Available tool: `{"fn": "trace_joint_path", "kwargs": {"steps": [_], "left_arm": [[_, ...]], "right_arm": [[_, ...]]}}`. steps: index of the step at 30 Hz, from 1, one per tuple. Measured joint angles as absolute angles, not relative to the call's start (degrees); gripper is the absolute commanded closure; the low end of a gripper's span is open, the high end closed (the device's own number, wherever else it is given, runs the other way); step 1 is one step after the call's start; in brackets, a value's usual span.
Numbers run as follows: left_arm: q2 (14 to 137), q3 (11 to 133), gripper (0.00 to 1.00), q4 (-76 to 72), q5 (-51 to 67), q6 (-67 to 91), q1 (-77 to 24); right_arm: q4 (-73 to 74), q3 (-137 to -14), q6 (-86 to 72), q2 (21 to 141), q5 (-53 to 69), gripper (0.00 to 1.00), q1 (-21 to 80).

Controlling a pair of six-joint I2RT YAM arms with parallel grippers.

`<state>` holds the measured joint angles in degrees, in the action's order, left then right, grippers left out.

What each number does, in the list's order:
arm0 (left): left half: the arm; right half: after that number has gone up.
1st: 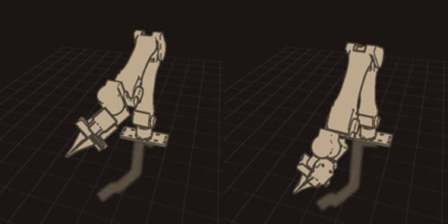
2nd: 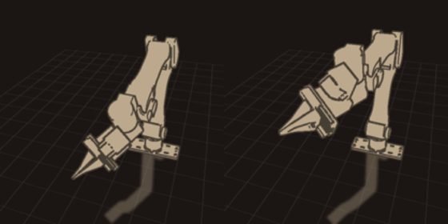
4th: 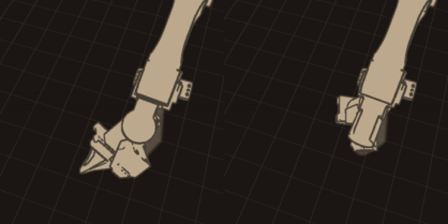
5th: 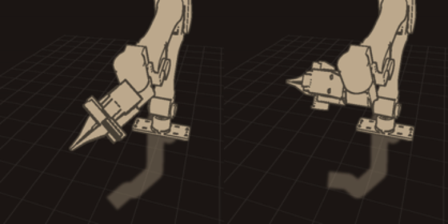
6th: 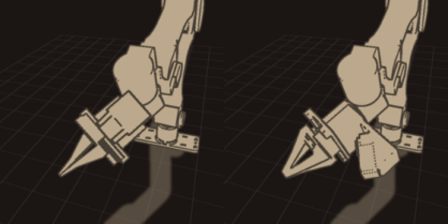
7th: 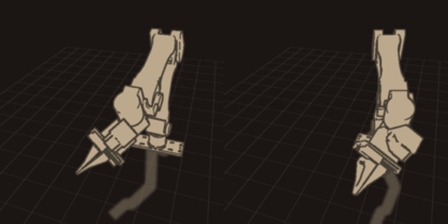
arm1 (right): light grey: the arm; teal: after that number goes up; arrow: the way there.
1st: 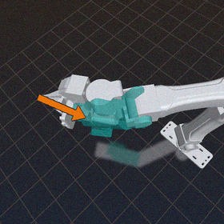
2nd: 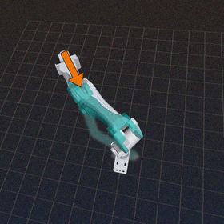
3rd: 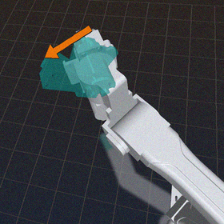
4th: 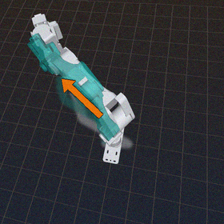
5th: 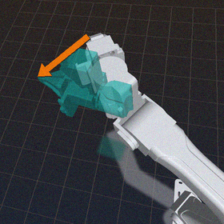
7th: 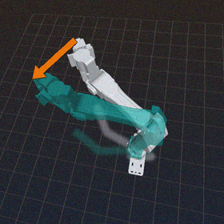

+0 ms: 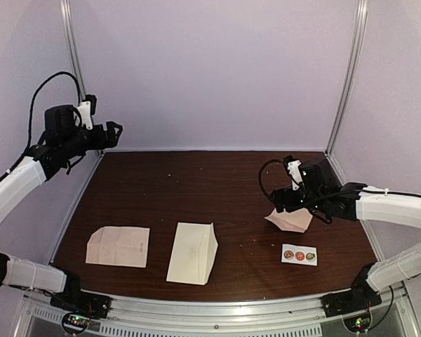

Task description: Place the letter into the envelope and seal it

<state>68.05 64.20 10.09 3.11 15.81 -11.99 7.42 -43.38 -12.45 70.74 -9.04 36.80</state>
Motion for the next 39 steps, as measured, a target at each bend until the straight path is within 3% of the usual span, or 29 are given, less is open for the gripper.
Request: {"fn": "trace_joint_path", "kwargs": {"steps": [10,15,20,30,33,39], "left_arm": [[68.1,61.6,0.02,11.6,0.1,13.3,-12.0],[68.1,61.6,0.02,11.6,-0.5,13.0,-12.0],[68.1,61.6,0.02,11.6,-1.2,12.7,-12.0],[68.1,61.6,0.02,11.6,-1.6,12.3,-12.0],[68.1,61.6,0.02,11.6,-1.8,12.2,-12.0],[68.1,61.6,0.02,11.6,-2.0,12.1,-12.0]], "right_arm": [[23.5,-44.8,-15.9,73.3,-10.9,0.13,48.2],[24.9,-44.8,-16.5,76.8,-11.1,0.21,49.9],[25.1,-44.9,-16.7,79.5,-13.3,0.38,50.3],[25.1,-47.2,-16.7,84.4,-19.6,0.48,50.3],[24.8,-47.9,-16.5,86.4,-21.4,0.58,50.3],[24.6,-48.0,-17.2,89.5,-25.4,0.96,50.4]]}}
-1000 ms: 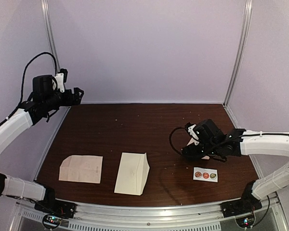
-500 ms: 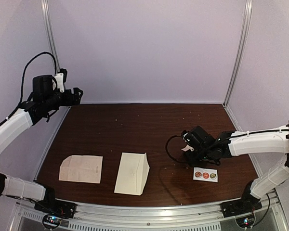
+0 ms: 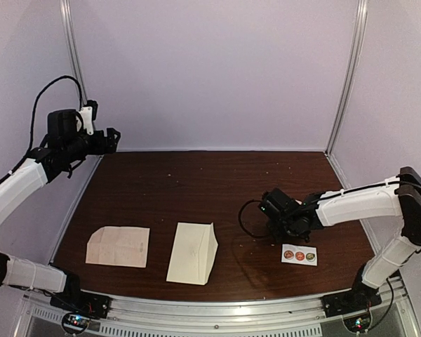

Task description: Place the letter into the envelope and seal it

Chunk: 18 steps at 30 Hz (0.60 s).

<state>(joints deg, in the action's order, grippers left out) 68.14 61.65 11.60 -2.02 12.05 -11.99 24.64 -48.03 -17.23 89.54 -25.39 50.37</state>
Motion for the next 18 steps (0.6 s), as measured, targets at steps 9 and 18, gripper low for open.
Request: {"fn": "trace_joint_path", "kwargs": {"steps": [9,18], "left_arm": [[68.1,61.5,0.02,11.4,-1.3,11.9,-12.0],[66.6,59.5,0.03,9.1,8.5,15.9,-16.8]], "right_arm": [[24.3,-50.9,-17.5,85.7,-25.2,1.00,48.7],[19.6,-58.3,-15.9,76.1,-9.7,1.00,45.4]]}}
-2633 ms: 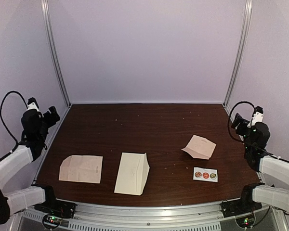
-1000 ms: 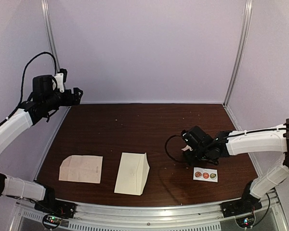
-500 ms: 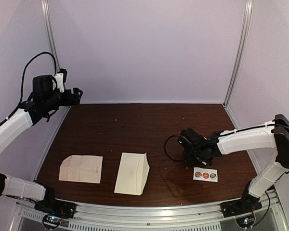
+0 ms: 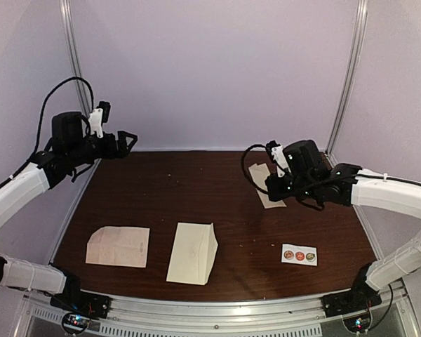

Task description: Place the letter into the envelope and seal it

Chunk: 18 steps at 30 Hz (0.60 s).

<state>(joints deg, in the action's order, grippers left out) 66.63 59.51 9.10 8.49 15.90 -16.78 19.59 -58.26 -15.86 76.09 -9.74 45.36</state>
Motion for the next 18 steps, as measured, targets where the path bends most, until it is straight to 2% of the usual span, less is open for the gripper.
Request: {"fn": "trace_joint_path", "kwargs": {"steps": [4,11,18], "left_arm": [[66.6,57.6,0.04,7.7,14.8,21.6,-22.8],[68.1,49.3,0.04,1.3,22.0,27.6,-37.8],[71.8,46.6,0.03,-13.2,26.0,31.3,-47.6]], "right_arm": [[15.4,-60.4,-18.3,73.8,0.6,1.00,43.6],[16.5,-68.9,-16.7,71.4,15.3,1.00,41.9],[6.8,-58.3,-20.8,63.0,24.9,1.00,41.9]]}}
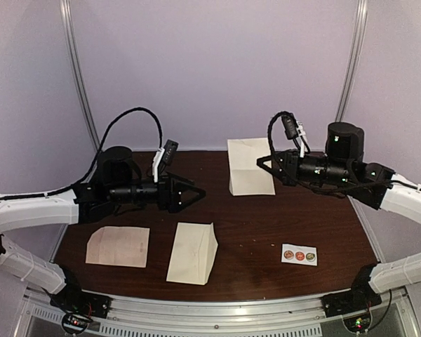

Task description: Place the letter into the envelope and seal it

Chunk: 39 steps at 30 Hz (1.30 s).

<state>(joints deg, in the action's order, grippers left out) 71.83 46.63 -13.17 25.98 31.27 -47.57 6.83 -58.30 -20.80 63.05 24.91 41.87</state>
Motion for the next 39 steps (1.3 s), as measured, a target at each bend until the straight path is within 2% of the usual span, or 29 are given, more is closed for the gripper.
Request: {"fn": "trace_joint_path", "kwargs": {"steps": [14,17,21,35,39], "left_arm": [[77.6,50.0,0.05,-25.7,28.3,36.0,-52.2],[77.6,50.6,0.13,-26.9,28.6,37.0,-52.4],[78.3,51.9,0.30,-27.4,29.2,37.8,-52.4],[81.5,55.3,0.56,-27.4,32.0,38.7,-52.6],[81.7,55.5,0.68,-27.4,32.3,38.9,-52.6]], "right_arm": [[-4.0,-52.6,-26.0,59.2,37.4,1.00,41.9],[-5.3,-51.9,-26.7,59.5,40.1,1.00,41.9],[-7.0,-51.4,-27.4,60.6,42.6,1.00,41.9],[-8.7,-51.2,-27.4,62.8,44.6,1.00,41.9],[-8.8,-51.2,-27.3,63.1,44.5,1.00,41.9]]}}
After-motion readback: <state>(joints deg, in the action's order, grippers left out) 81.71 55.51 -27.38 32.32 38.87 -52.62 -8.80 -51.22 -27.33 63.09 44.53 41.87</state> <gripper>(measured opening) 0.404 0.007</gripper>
